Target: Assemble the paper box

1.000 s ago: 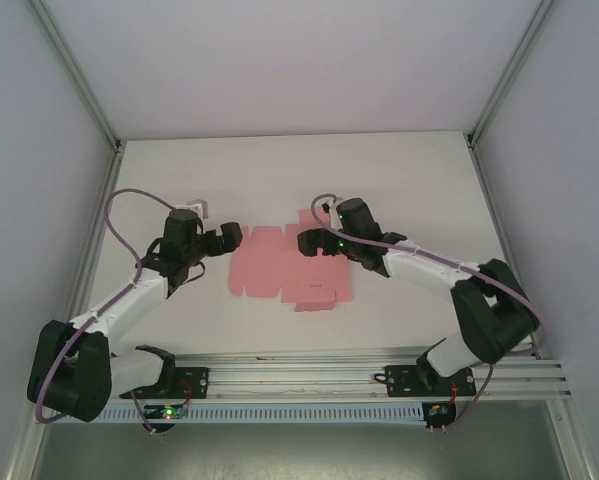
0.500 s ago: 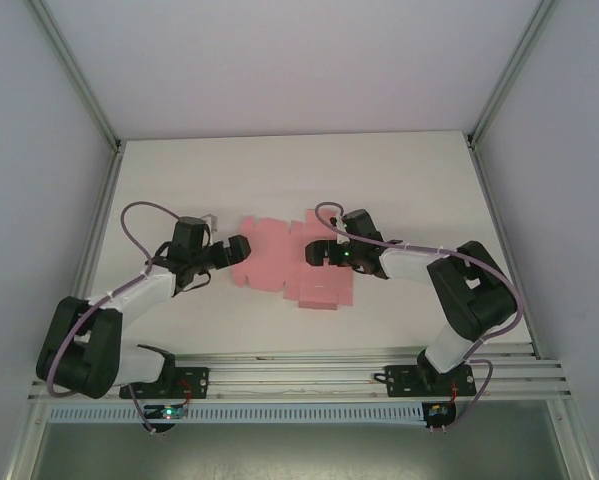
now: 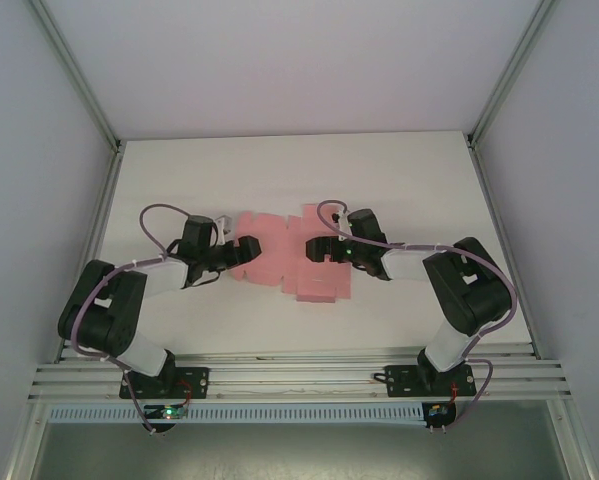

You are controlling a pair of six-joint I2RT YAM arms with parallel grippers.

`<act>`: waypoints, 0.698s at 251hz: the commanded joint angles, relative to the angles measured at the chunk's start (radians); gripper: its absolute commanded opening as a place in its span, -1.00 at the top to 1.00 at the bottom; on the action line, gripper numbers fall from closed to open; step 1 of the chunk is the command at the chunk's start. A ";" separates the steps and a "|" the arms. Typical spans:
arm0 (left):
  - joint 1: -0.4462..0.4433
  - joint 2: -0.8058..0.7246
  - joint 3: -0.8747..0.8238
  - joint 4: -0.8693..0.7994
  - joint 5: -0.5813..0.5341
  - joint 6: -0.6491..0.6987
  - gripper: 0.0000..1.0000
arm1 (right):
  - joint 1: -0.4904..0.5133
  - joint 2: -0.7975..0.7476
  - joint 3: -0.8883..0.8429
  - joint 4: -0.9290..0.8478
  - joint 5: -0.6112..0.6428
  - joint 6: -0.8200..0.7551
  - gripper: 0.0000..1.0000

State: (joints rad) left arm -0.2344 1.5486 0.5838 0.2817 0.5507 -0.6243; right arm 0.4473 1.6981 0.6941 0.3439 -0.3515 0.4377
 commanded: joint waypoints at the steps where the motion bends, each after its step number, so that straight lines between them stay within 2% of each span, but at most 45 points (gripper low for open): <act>1: -0.008 0.037 0.046 0.089 0.053 0.037 -0.45 | -0.019 0.054 -0.051 -0.075 -0.039 -0.012 -0.92; 29: -0.008 0.059 0.073 0.097 0.082 0.067 0.05 | -0.031 0.056 -0.055 -0.067 -0.059 -0.026 -0.91; 44: -0.008 0.062 0.074 0.109 0.091 0.070 0.48 | -0.037 0.051 -0.056 -0.063 -0.062 -0.031 -0.91; 74: -0.008 0.043 0.066 0.102 0.097 0.089 1.00 | -0.051 0.020 -0.058 -0.065 -0.077 -0.041 -0.91; 142: -0.040 -0.098 0.045 0.086 0.091 0.123 1.00 | -0.065 -0.184 -0.017 -0.127 -0.132 -0.077 -0.97; 175: -0.092 -0.252 0.034 0.018 0.000 0.151 1.00 | -0.128 -0.340 -0.023 -0.175 -0.172 -0.063 -0.96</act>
State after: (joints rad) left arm -0.2806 1.4353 0.6304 0.3420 0.6209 -0.5350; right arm 0.3775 1.4879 0.6708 0.2279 -0.4675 0.3836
